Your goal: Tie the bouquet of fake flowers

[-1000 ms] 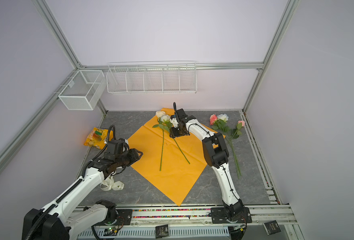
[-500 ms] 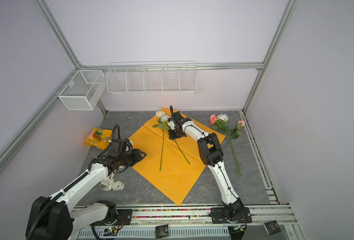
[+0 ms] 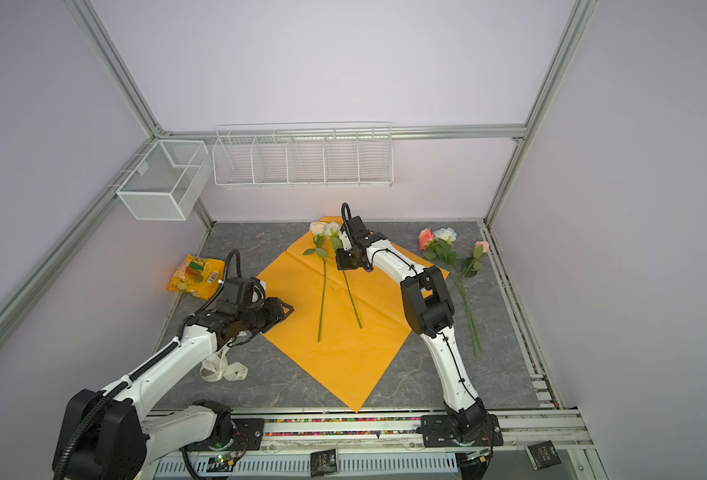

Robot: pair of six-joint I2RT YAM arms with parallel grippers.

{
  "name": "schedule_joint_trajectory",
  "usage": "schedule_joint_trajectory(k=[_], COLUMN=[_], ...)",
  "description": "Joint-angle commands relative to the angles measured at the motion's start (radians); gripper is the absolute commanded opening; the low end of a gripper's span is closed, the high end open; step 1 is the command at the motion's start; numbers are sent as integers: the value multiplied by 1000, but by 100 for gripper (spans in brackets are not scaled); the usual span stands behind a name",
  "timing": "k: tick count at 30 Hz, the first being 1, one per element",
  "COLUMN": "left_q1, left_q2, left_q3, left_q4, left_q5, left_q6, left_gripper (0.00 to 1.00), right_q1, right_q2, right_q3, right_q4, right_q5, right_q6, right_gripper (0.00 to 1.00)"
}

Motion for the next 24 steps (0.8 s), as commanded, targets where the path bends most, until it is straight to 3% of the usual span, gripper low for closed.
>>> schedule_joint_trajectory(k=[1, 8, 15, 22, 24], left_q1=[3, 3, 4, -11, -39], left_q2=[8, 16, 50, 92, 121], left_q3=[27, 28, 42, 87, 116], left_q4=[11, 14, 29, 61, 85], left_q5=[8, 12, 26, 61, 62], left_q6=[2, 6, 10, 16, 13], left_gripper=[49, 49, 49, 49, 50], right_q1=[-1, 16, 37, -3, -36], right_q2=[7, 100, 127, 16, -81], right_q3=[-20, 46, 81, 93, 48], right_q4=[114, 109, 24, -100, -135], right_q5=[-30, -32, -24, -14, 24], right_q6=[176, 243, 188, 106, 42], right_gripper=[7, 7, 8, 42, 45])
